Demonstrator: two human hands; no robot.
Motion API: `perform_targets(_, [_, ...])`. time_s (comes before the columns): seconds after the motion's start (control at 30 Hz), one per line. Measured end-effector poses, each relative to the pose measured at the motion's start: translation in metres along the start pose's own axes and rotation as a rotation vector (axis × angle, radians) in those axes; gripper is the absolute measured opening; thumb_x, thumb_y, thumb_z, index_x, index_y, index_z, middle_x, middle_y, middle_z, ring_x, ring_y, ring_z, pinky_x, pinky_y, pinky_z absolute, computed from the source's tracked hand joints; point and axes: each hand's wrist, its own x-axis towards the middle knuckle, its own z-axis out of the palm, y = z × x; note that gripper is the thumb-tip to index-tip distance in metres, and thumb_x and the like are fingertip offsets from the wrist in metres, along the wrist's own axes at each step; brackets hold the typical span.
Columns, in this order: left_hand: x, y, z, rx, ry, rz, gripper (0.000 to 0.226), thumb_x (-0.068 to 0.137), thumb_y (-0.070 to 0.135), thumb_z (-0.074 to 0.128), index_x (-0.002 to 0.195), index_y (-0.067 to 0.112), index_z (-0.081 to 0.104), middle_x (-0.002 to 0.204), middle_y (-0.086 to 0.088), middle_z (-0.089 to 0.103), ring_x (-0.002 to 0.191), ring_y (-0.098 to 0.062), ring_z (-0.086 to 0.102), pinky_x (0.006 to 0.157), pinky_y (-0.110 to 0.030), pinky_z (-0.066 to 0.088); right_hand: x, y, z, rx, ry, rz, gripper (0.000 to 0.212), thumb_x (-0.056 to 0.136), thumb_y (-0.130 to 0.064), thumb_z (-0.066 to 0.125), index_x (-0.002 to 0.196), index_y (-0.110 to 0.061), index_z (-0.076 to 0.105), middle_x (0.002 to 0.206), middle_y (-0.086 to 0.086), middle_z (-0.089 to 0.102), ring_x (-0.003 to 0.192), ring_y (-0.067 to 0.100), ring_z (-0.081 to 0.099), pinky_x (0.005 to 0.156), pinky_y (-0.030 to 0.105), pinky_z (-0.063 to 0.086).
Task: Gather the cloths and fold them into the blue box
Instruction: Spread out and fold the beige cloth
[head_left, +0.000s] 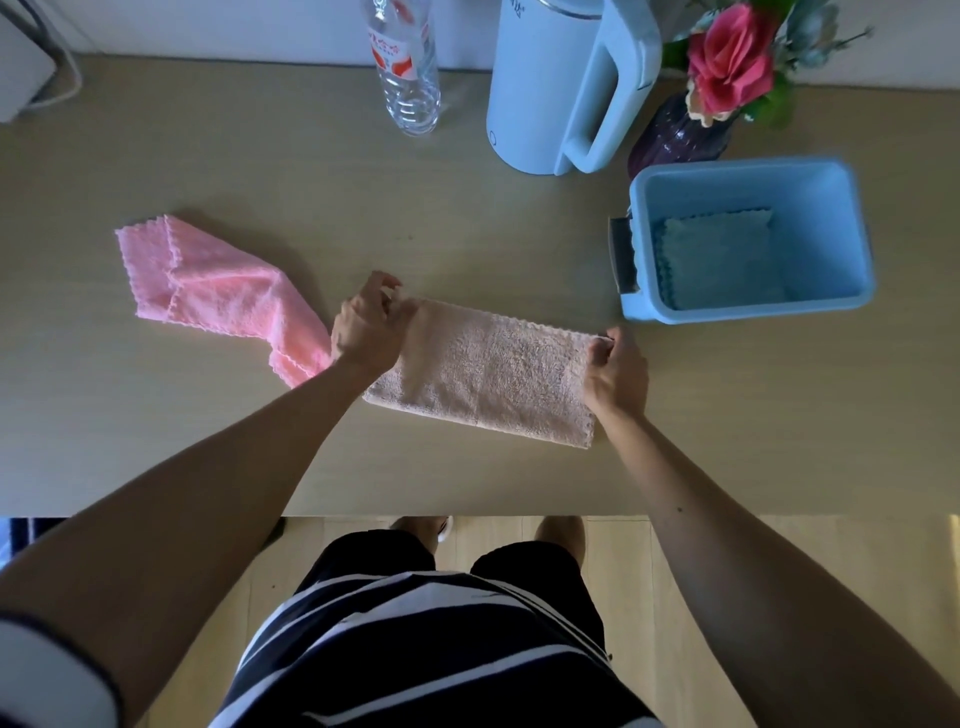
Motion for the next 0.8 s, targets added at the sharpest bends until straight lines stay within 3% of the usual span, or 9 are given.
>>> perform_targets(0.07, [-0.006, -0.005, 0.0, 0.029, 0.014, 0.036, 0.041, 0.091, 0.024, 0.063, 0.128, 0.011, 0.052, 0.107, -0.012, 0.068, 0.088, -0.03, 0.063, 0.071, -0.037, 0.049, 0.0, 0.0, 0.0, 0.029, 0.003, -0.002, 0.015, 0.102, -0.017, 0.051, 0.112, -0.006, 0.055, 0.094, 0.005, 0.066, 0.083, 0.024, 0.064, 0.081, 0.05, 0.056])
perform_targets(0.17, [-0.024, -0.013, 0.002, 0.325, 0.117, 0.277, 0.05, 0.085, 0.022, 0.059, 0.131, 0.011, 0.045, 0.121, -0.016, 0.053, 0.104, -0.031, 0.051, 0.083, -0.047, 0.048, -0.013, -0.002, -0.001, -0.016, 0.071, -0.091, 0.031, 0.099, -0.018, 0.058, 0.126, -0.008, 0.047, 0.102, 0.004, 0.066, 0.09, 0.025, 0.067, 0.081, 0.049, 0.058])
perform_targets(0.3, [-0.068, -0.018, 0.028, 0.391, -0.116, 0.593, 0.058, 0.093, 0.022, 0.053, 0.148, 0.012, 0.039, 0.156, -0.013, 0.037, 0.145, -0.031, 0.033, 0.115, -0.05, 0.032, -0.054, -0.006, 0.014, -0.3, 0.235, -0.3, 0.057, 0.09, -0.029, 0.064, 0.141, -0.012, 0.045, 0.132, 0.009, 0.056, 0.121, 0.029, 0.053, 0.1, 0.043, 0.042])
perform_targets(0.4, [-0.091, -0.025, 0.051, 0.375, -0.177, 0.543, 0.065, 0.099, 0.036, 0.043, 0.154, 0.004, 0.029, 0.165, -0.016, 0.021, 0.154, -0.033, 0.013, 0.121, -0.055, 0.02, -0.081, -0.007, 0.041, -0.3, 0.008, -0.571, 0.065, 0.099, -0.035, 0.05, 0.156, -0.011, 0.029, 0.16, 0.013, 0.034, 0.15, 0.03, 0.029, 0.121, 0.048, 0.025])
perform_targets(0.5, [-0.099, -0.029, 0.06, 0.425, -0.198, 0.395, 0.079, 0.1, 0.055, 0.028, 0.158, 0.004, 0.013, 0.168, -0.014, 0.007, 0.156, -0.031, 0.001, 0.125, -0.053, 0.009, -0.083, 0.007, 0.058, -0.352, -0.154, -0.592, 0.072, 0.101, -0.04, 0.042, 0.161, -0.013, 0.014, 0.169, 0.011, 0.009, 0.157, 0.028, 0.002, 0.125, 0.055, 0.011])
perform_targets(0.67, [-0.093, -0.04, 0.056, 0.521, -0.178, 0.419, 0.085, 0.096, 0.063, 0.034, 0.16, 0.012, 0.009, 0.168, -0.01, 0.003, 0.156, -0.03, -0.001, 0.123, -0.057, 0.007, -0.069, 0.036, 0.038, -0.554, -0.174, -0.593, 0.074, 0.098, -0.05, 0.042, 0.161, -0.02, 0.016, 0.17, 0.008, 0.004, 0.157, 0.031, 0.0, 0.122, 0.059, 0.016])
perform_targets(0.8, [-0.049, -0.043, 0.041, 0.649, -0.211, 0.634, 0.083, 0.096, 0.067, 0.023, 0.16, 0.015, 0.008, 0.168, -0.011, 0.003, 0.155, -0.033, 0.003, 0.122, -0.059, 0.008, -0.069, 0.046, 0.015, -0.61, -0.159, -0.579, 0.07, 0.1, -0.047, 0.041, 0.16, -0.021, 0.018, 0.17, 0.006, 0.011, 0.157, 0.029, 0.008, 0.121, 0.06, 0.019])
